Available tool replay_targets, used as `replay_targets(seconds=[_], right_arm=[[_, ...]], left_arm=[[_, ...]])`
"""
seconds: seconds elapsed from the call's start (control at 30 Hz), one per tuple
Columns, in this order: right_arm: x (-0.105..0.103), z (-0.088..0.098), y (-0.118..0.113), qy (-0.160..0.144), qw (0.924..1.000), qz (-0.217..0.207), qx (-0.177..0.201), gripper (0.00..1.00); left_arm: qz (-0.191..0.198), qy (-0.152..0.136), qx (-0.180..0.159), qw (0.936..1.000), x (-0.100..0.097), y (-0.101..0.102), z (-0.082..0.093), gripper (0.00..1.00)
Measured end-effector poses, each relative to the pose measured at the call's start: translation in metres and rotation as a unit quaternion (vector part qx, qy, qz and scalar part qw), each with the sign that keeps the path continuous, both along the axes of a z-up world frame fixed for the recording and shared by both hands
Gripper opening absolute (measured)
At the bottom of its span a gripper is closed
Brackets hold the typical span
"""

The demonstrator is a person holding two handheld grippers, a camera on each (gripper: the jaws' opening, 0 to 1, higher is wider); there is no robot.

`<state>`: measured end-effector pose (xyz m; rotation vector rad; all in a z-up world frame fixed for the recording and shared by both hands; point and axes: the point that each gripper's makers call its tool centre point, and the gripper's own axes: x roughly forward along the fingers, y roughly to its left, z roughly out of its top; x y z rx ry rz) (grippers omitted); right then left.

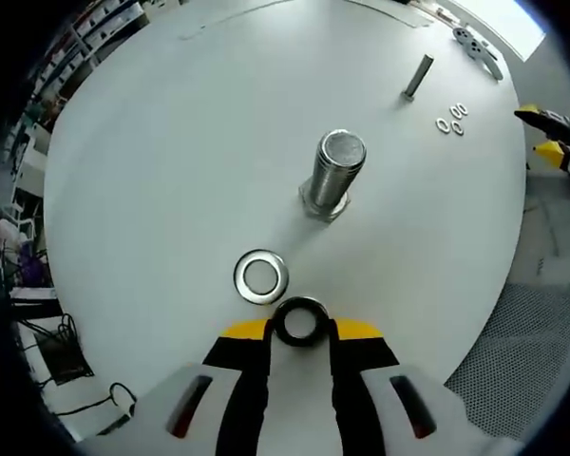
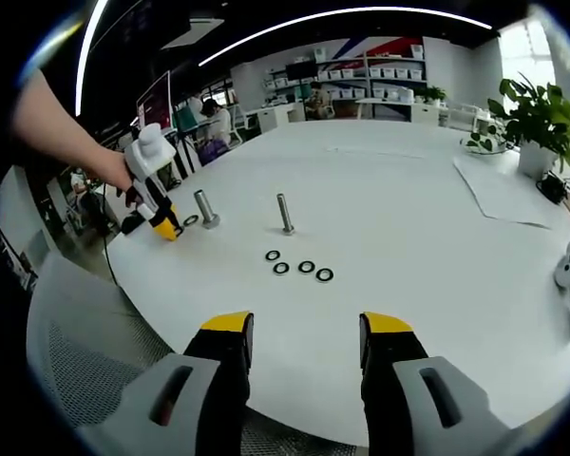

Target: Place the washer onto the threaded stud by aligning its center hole with the stud, sliding it down to the base, and recovering from edge contact or off-axis alignment until the washer reaches the visible bottom stop.

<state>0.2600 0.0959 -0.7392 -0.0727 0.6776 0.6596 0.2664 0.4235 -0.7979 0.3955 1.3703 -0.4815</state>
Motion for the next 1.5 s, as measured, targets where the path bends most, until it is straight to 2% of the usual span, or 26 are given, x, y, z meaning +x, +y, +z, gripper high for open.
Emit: replay_targets(seconds=[0.17,0.47,0.57,0.87,0.97,1.13,1.27,1.37,1.5], right_arm=[[0.0007,-0.0002,-0.0004,0.0,1.0,-0.002,0.0,0.47],[0.0002,-0.0004,-0.0007,0.0,1.0,-0.001,0.001,0.47],[0.0,0.0001,-0.0004,0.0,1.0,-0.001,0.0,0.47],[0.0006,-0.0002,-0.0015,0.0,1.0,-0.003,0.001,0.47],[0.0008,0.0005,-0.0011,-0.001,1.0,-0.002,0.001,0.47],[0.0016,0.0009,-0.0018,-0.002,1.0,-0.004,0.002,0.47],[0.0018,0.0,-0.0021,-0.002,1.0,-0.004,0.001,0.47],[0.0016,0.0,-0.0022,-0.001,1.0,-0.004,0.001,0.47],[0.0019,-0.0003,-0.0027,-0.001,1.0,-0.005,0.001,0.47]], left_arm=[[0.016,0.005,-0.001,0.9999,0.001,-0.0003,-0.0003,0.24],[0.038,-0.004,-0.007,0.9992,0.0004,-0.0016,0.0007,0.24],[0.013,-0.009,-0.004,0.9999,-0.0001,-0.0052,0.0008,0.22],[0.018,0.012,0.017,0.9996,0.0025,-0.004,-0.0009,0.2],[0.018,0.005,0.01,0.9998,0.0016,-0.0026,-0.0001,0.2],[0.014,-0.022,-0.007,0.9996,0.0002,-0.0029,0.002,0.2],[0.01,-0.028,-0.024,0.9993,0.0007,-0.0018,0.0023,0.19],[-0.027,-0.028,-0.017,0.9991,-0.0003,-0.0033,0.0018,0.19],[-0.038,-0.027,-0.013,0.9988,-0.001,-0.0052,0.0024,0.19]])
